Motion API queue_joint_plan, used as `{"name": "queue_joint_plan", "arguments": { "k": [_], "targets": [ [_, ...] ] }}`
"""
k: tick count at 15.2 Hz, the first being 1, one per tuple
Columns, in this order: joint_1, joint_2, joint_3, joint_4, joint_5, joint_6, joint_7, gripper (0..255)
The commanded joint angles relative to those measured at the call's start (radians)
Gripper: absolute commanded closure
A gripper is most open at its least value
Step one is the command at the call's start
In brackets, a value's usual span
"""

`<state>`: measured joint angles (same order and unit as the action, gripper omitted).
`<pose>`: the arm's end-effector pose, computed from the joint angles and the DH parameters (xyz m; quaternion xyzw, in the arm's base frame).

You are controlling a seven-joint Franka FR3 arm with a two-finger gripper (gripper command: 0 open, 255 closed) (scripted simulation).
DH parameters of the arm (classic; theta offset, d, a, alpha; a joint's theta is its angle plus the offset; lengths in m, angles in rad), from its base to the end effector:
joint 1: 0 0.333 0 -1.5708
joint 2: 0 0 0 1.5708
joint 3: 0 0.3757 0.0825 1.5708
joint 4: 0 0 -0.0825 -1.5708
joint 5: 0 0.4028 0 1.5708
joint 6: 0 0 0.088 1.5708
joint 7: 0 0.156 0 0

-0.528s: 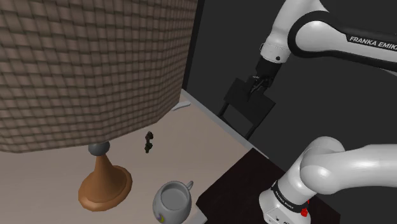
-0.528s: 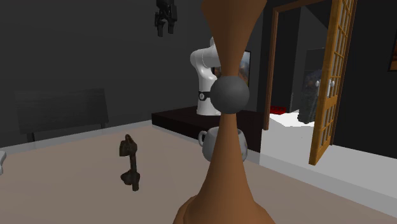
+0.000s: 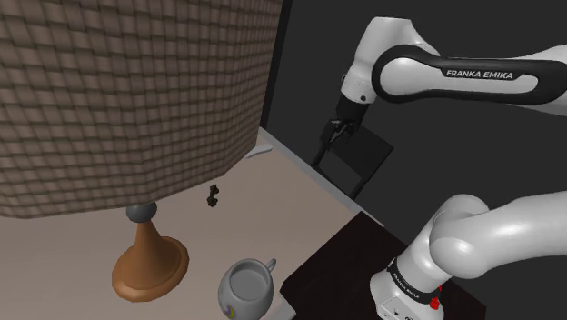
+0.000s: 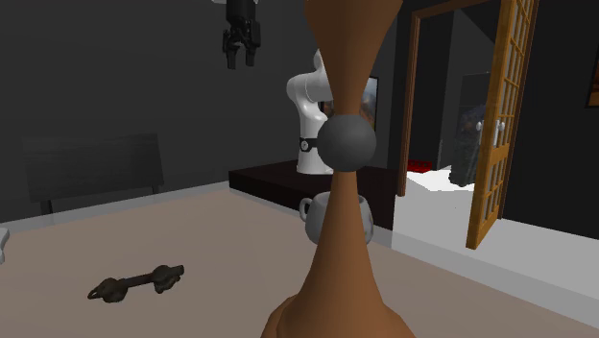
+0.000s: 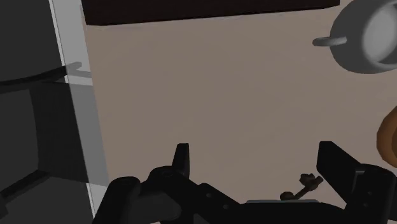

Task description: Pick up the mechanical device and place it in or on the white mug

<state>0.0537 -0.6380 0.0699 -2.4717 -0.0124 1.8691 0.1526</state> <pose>0.3439 0.0436 0.5056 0.9993 -0.0193 0.0204 0.0243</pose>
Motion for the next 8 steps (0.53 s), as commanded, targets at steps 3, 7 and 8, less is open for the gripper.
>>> {"name": "queue_joint_plan", "arguments": {
  "k": [3,7,8],
  "targets": [
    [0.022,0.121,0.03,0.003,0.001,0.137,-0.002,0],
    [0.037,0.257,0.059,0.027,-0.01,0.263,-0.002,0],
    [0.041,0.292,0.066,0.037,-0.014,0.292,-0.001,0]
  ]
}}
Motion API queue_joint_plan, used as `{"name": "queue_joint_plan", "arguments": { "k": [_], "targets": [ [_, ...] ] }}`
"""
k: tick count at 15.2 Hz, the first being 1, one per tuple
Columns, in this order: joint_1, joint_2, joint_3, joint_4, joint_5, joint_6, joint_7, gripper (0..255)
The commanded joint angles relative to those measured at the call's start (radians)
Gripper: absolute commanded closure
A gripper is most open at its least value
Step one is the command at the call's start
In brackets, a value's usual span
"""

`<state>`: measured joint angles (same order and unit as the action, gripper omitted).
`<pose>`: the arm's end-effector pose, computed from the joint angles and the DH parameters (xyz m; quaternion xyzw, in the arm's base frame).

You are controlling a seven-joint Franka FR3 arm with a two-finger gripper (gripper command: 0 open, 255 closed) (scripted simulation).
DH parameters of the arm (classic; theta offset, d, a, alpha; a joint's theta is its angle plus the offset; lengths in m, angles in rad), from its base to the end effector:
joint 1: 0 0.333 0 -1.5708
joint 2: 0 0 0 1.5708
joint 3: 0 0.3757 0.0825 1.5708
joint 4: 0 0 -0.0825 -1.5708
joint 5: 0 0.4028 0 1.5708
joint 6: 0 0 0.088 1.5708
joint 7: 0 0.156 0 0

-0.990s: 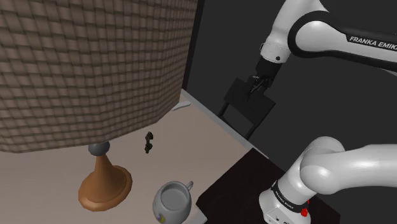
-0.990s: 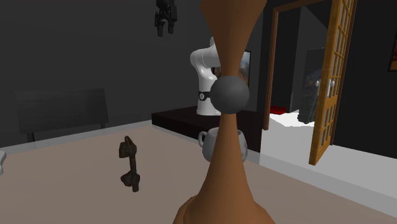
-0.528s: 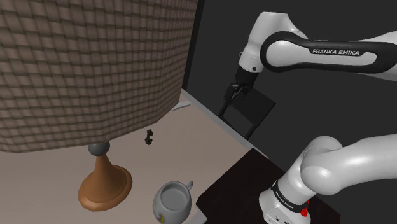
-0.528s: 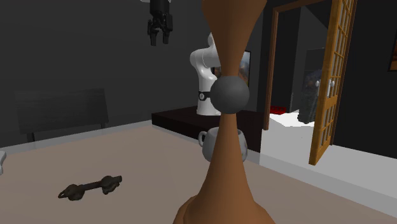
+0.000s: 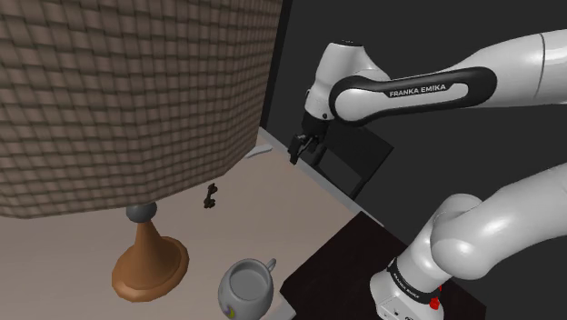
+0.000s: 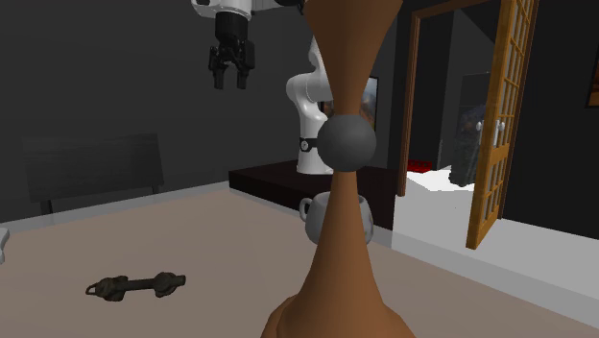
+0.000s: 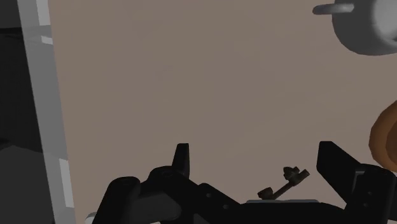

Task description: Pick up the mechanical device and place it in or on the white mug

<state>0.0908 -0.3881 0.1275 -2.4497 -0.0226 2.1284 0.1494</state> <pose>0.4169 0.0919 0.4439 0.9983 0.0362 0.0373 0.0276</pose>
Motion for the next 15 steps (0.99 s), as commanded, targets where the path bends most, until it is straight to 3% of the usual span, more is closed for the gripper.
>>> {"name": "queue_joint_plan", "arguments": {
  "k": [1,7,15],
  "targets": [
    [0.007,0.078,0.016,0.026,-0.01,0.061,0.004,0],
    [0.023,0.297,0.059,0.115,-0.067,0.208,0.026,0],
    [0.065,0.595,0.088,0.299,-0.198,0.334,0.083,0]
  ]
}}
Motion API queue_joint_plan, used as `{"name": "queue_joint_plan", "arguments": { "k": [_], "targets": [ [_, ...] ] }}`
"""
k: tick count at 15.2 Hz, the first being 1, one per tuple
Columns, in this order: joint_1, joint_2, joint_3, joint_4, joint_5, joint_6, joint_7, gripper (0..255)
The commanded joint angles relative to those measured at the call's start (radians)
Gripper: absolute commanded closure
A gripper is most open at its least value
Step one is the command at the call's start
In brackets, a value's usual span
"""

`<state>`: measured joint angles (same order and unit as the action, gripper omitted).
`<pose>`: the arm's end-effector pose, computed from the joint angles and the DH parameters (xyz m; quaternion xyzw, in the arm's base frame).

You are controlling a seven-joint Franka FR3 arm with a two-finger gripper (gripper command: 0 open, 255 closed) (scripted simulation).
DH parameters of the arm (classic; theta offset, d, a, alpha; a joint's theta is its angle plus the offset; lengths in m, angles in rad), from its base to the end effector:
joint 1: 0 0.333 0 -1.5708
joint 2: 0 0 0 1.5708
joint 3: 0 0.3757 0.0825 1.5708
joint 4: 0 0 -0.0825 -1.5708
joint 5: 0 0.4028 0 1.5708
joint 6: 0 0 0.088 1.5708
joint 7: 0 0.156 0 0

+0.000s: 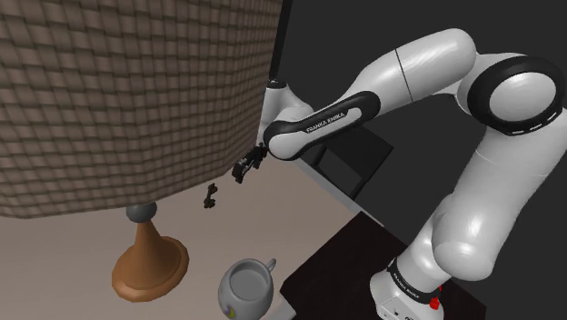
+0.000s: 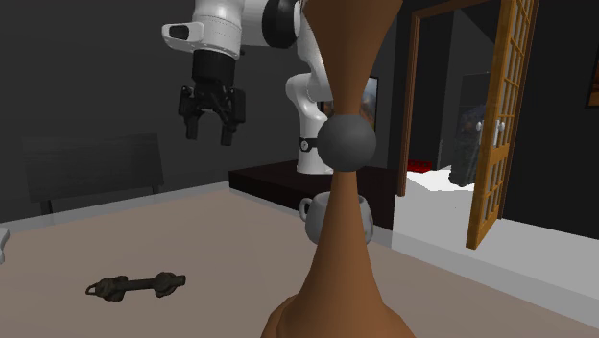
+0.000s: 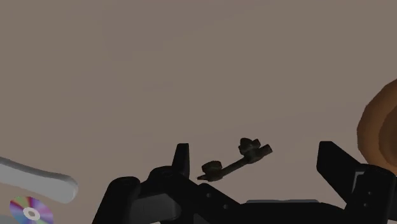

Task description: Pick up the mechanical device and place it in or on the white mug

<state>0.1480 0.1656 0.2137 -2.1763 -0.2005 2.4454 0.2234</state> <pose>0.5581 0.2028 0.3248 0.9874 0.1394 0.0669 0.0330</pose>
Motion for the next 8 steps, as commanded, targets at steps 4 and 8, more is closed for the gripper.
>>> {"name": "queue_joint_plan", "arguments": {
  "k": [4,8],
  "targets": [
    [0.047,0.188,-0.004,0.144,-0.088,0.05,0.034,0],
    [0.12,0.331,-0.043,0.278,-0.121,0.07,0.032,0]
  ]
}}
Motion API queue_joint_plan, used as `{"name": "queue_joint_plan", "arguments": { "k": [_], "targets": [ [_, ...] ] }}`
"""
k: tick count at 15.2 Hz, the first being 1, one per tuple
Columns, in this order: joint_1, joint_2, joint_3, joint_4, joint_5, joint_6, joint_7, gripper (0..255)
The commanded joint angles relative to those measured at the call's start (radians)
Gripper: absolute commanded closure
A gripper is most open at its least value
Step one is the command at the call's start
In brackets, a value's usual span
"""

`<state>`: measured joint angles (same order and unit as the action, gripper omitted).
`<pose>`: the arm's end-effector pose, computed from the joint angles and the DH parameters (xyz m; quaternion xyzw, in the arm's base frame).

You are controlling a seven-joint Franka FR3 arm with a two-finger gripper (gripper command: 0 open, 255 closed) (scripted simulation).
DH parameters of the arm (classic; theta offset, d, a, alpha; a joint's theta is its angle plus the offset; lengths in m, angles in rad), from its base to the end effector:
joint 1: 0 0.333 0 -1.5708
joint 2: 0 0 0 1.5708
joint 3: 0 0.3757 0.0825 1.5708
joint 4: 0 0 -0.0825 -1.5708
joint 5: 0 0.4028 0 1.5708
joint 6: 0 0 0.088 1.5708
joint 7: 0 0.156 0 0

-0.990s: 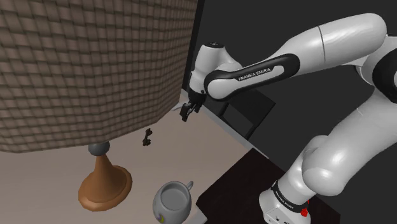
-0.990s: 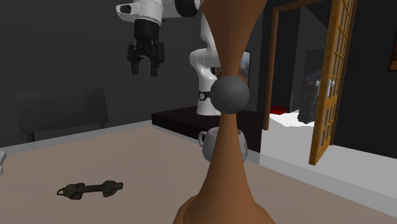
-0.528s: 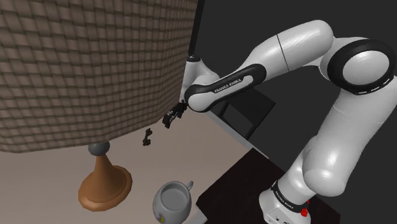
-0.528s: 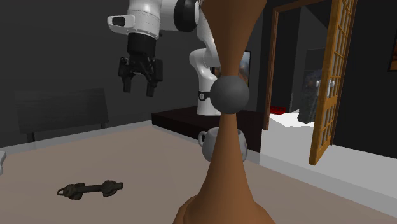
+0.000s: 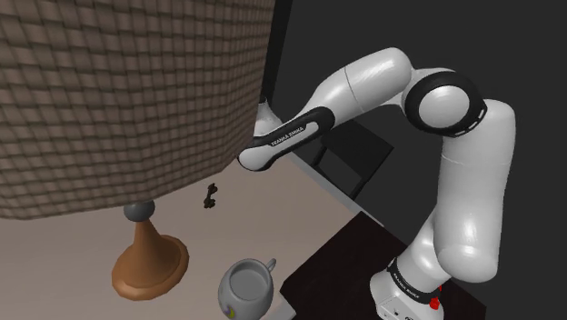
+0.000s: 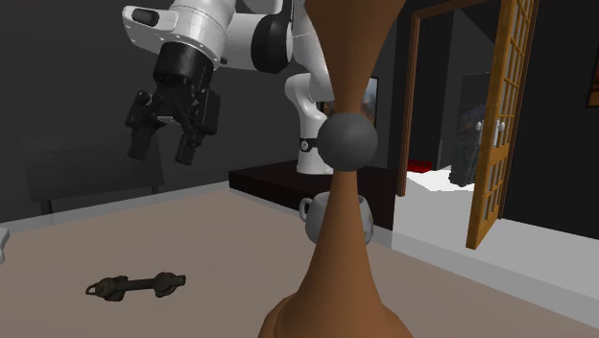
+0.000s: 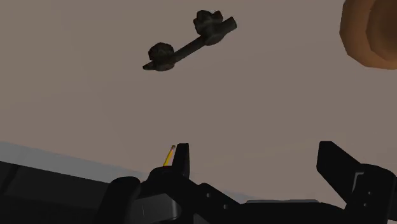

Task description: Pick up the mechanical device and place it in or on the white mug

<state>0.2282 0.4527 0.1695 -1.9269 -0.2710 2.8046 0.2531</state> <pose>0.6645 0.2779 0.2985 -0.9611 -0.1688 -0.2160 0.0339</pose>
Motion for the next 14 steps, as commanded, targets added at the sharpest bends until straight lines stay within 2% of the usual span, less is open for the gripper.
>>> {"name": "queue_joint_plan", "arguments": {
  "k": [1,2,14],
  "targets": [
    [0.07,0.077,-0.021,0.063,-0.045,-0.285,-0.008,0],
    [0.028,0.029,-0.022,0.032,0.024,0.045,0.011,0],
    [-0.059,0.304,0.038,0.199,0.092,-0.112,-0.133,0]
  ]
}}
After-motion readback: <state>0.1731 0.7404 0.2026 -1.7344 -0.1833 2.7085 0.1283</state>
